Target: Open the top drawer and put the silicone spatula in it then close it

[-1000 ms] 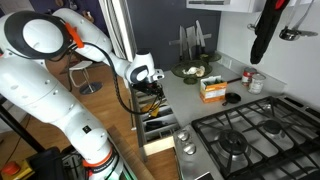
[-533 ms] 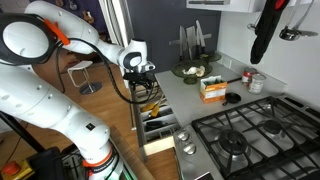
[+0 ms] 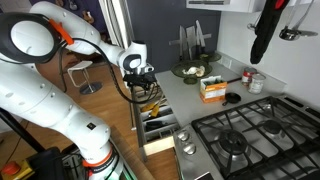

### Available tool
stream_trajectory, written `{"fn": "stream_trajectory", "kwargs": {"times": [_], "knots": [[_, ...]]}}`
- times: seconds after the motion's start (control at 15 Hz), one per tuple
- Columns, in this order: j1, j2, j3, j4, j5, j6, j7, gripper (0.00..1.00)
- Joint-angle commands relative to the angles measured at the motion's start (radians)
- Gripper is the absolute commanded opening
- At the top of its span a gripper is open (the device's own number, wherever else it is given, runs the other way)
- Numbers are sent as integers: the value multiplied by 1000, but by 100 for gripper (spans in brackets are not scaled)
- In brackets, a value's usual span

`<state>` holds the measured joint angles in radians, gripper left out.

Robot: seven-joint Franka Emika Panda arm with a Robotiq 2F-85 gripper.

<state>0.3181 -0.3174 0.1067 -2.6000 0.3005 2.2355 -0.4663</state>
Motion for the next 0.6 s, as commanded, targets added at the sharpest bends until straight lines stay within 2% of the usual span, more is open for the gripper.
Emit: {"fn": "stream_trajectory", "kwargs": {"times": [0.0,0.13,0.27,0.53], "knots": [[80,67,15,-54,103,69,-179,100],[106,87,40,-84,130,93,-267,100],[116,78,75,-116,113,120,-302,100],[136,93,127,-168,87,252,-359,100]]}}
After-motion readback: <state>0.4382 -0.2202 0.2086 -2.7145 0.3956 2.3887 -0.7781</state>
